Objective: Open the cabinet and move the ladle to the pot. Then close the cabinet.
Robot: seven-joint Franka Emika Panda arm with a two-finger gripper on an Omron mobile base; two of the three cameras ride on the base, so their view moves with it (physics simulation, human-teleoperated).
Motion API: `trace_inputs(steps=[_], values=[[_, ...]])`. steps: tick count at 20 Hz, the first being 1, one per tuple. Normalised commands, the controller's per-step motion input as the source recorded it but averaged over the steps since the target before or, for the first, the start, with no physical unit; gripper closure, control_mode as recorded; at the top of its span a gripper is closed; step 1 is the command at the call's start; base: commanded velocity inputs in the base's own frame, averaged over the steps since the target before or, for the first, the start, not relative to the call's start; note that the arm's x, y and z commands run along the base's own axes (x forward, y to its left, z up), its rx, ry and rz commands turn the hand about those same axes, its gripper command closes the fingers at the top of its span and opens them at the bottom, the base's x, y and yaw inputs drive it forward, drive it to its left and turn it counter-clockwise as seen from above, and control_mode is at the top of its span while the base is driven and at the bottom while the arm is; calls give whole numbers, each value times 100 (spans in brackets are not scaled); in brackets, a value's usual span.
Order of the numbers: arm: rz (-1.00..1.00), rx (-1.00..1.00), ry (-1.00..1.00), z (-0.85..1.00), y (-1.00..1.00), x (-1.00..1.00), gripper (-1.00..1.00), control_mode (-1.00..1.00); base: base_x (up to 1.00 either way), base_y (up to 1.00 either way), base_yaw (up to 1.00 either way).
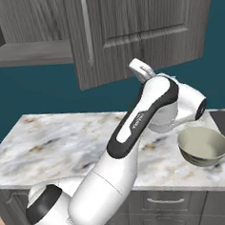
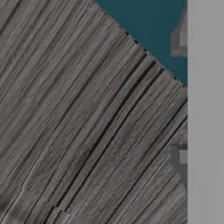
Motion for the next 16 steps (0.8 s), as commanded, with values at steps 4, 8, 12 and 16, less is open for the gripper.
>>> trace_inputs(steps=[4, 8, 12, 16], values=[[-23, -15, 23, 2, 100, 21, -100, -100, 0, 0, 0], [-25, -10, 17, 0, 100, 33, -100, -100, 0, 0, 0], [-25, -4, 12, 0, 100, 48, -100, -100, 0, 0, 0], [-19, 0, 10, 0, 100, 78, -100, -100, 0, 0, 0]])
